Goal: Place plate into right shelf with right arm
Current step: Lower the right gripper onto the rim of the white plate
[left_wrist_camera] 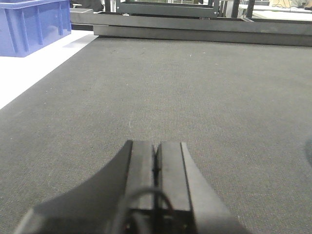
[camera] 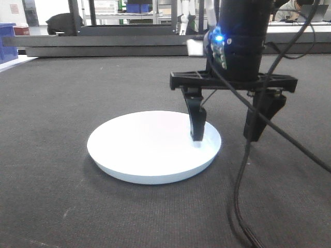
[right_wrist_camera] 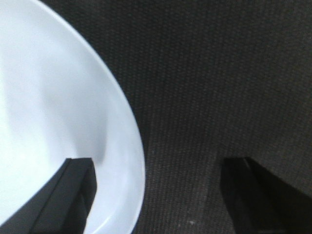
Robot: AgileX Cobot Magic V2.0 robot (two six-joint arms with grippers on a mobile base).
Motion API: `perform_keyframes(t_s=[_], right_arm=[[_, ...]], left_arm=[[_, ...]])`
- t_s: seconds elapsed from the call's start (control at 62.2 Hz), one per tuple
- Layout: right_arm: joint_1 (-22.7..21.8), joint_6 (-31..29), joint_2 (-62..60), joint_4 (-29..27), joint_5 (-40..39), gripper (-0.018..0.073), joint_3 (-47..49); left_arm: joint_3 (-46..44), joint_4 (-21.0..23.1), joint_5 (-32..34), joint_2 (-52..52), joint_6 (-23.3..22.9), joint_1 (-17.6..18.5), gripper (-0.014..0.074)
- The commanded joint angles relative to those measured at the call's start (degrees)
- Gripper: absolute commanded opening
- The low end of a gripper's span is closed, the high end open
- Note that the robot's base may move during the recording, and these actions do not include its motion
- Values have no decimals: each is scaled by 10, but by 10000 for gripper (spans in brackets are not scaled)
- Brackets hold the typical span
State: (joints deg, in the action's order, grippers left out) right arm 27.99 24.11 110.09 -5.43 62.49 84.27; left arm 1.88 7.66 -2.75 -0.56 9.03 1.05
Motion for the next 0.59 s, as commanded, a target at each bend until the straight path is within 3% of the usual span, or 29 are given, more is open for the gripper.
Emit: perform_keyframes(t_s=[0.0,0.418,0.514,0.579], right_arm=[[0,2,-21,-2,1,623,19],[2,25,-17,-2,0,618,19],[2,25,-24,-1,0,541,19],[2,25,-28,3,-1,440,19]], left_arm=[[6,5,52,-6,-4,1,-128],[6,5,52,-6,-4,1,-128],[6,5,52,-6,-4,1,-128],[6,5,52,-6,-4,1,-128]])
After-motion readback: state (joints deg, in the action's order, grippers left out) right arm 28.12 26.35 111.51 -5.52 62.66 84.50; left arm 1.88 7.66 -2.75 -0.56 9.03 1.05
